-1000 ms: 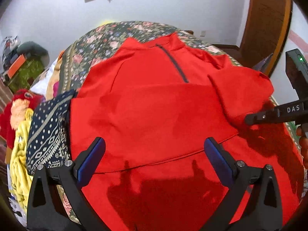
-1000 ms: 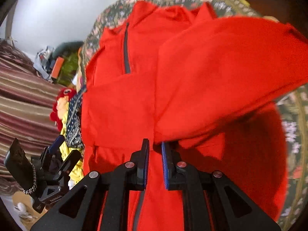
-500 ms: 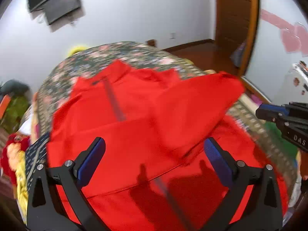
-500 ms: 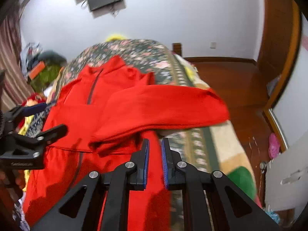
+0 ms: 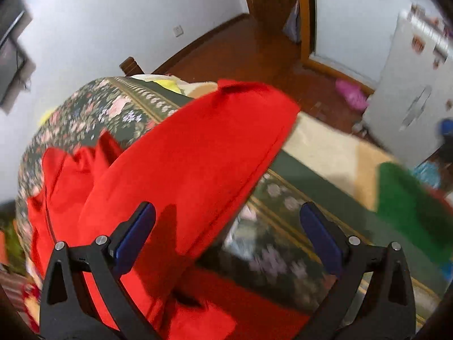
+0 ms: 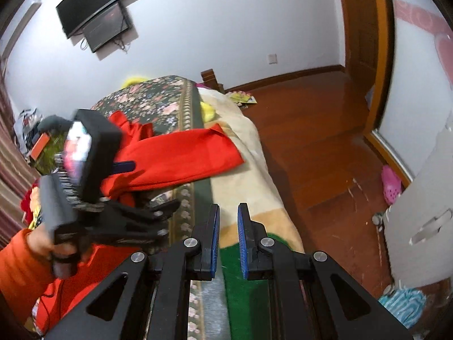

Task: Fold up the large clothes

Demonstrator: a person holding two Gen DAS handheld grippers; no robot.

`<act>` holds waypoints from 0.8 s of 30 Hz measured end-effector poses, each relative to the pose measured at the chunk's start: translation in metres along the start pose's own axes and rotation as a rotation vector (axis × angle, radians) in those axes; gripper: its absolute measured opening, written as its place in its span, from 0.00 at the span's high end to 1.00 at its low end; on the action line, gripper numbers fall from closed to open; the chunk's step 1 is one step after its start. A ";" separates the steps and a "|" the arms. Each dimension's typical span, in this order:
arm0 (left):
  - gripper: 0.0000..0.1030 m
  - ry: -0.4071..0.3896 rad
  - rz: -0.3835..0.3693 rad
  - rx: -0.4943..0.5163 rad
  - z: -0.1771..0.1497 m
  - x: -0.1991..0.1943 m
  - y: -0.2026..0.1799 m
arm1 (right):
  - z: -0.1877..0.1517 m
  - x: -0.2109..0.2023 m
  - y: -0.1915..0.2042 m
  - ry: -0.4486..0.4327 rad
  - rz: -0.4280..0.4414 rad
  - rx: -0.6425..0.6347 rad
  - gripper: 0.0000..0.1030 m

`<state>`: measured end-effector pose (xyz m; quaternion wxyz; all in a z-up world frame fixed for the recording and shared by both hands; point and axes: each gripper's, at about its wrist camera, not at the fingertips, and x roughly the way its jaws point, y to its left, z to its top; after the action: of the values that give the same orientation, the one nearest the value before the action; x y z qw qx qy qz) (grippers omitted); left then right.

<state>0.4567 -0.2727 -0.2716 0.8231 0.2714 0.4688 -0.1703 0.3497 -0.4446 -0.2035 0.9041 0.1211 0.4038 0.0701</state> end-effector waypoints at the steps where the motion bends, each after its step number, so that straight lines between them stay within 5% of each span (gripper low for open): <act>1: 0.07 0.011 0.010 0.001 0.001 0.008 -0.001 | -0.002 0.002 -0.002 0.002 0.001 0.004 0.92; 8: 0.25 0.029 -0.092 -0.181 0.014 0.032 0.019 | -0.006 0.016 0.001 0.019 0.028 0.024 0.92; 11: 0.61 0.015 -0.059 -0.177 0.019 0.029 0.016 | -0.007 0.017 0.002 0.025 0.080 0.058 0.92; 12: 0.85 0.015 -0.046 -0.177 0.021 0.026 0.016 | -0.008 0.017 0.004 0.029 0.097 0.063 0.92; 13: 0.92 0.014 -0.039 -0.181 0.022 0.023 0.017 | -0.009 0.016 0.007 0.037 0.117 0.067 0.92; 19: 0.93 -0.087 -0.067 -0.252 0.022 -0.026 0.050 | -0.010 0.011 0.036 0.062 0.108 0.006 0.92; 24: 0.94 -0.222 -0.089 -0.373 0.002 -0.096 0.118 | -0.005 0.009 0.071 0.060 0.097 -0.083 0.92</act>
<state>0.4730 -0.1773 -0.1543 0.8974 0.0730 0.4101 -0.1456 0.3502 -0.3736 -0.1932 0.8915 0.1007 0.4210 0.1340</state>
